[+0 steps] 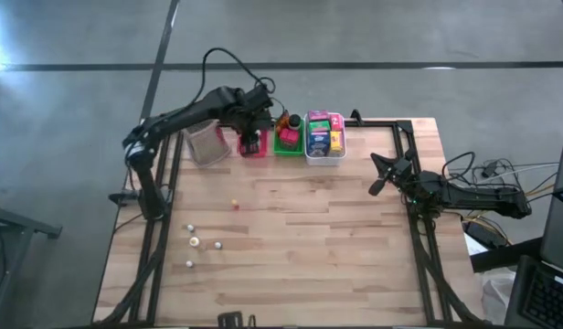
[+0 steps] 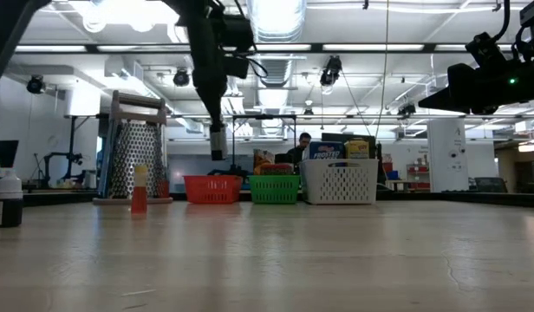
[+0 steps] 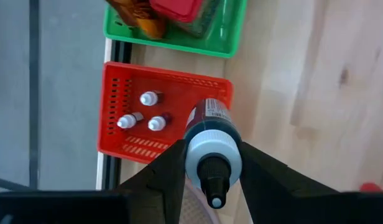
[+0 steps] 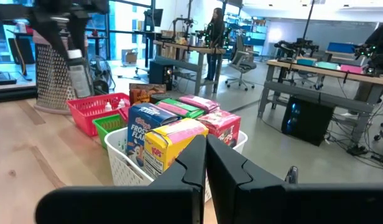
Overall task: Pick & Place Kitchen Items
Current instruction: Put the large black food coloring bottle into the red bin
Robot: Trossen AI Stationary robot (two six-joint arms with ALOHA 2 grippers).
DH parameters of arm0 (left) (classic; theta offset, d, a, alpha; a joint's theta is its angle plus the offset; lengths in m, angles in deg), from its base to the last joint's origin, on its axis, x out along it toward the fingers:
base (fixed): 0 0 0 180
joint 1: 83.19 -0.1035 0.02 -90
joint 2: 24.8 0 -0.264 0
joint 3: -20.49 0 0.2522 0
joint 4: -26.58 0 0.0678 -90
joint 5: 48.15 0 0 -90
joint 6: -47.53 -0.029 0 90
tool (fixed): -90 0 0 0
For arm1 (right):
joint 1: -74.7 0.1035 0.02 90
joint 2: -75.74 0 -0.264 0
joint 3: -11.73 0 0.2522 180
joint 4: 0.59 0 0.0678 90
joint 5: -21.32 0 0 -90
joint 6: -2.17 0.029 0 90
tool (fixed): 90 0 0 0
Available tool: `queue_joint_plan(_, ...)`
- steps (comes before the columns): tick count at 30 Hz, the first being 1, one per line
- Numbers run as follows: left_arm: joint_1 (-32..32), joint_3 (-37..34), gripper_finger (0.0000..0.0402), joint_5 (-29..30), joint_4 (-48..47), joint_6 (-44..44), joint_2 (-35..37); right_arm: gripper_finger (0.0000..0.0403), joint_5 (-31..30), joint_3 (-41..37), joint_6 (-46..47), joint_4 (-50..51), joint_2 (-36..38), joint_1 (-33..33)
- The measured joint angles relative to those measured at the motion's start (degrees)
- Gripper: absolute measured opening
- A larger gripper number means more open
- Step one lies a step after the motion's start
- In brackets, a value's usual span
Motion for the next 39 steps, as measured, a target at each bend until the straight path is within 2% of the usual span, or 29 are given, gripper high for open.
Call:
queue_joint_plan(7, -4.14, 3.49, 0.0140, -6.49, -0.35, -1.62, -3.81, 0.0008, 0.00, -0.02, 0.00, 0.00, 0.00, -0.01)
queue_joint_plan(15, -8.53, 3.72, 0.0140, -6.93, 0.11, -3.51, -5.84, 0.0008, 0.00, 0.00, 0.00, 0.00, -0.01, 0.00)
queue_joint_plan(21, -9.41, 3.66, 0.0140, -12.17, 1.46, -4.46, -7.18, 0.0008, -0.02, -0.02, 0.00, 0.00, 0.00, 0.00)
queue_joint_plan(39, -9.45, 3.60, 0.0140, -9.91, 3.61, -6.99, -13.29, 0.0008, -0.02, -0.01, 0.00, 0.00, -0.01, -0.01)
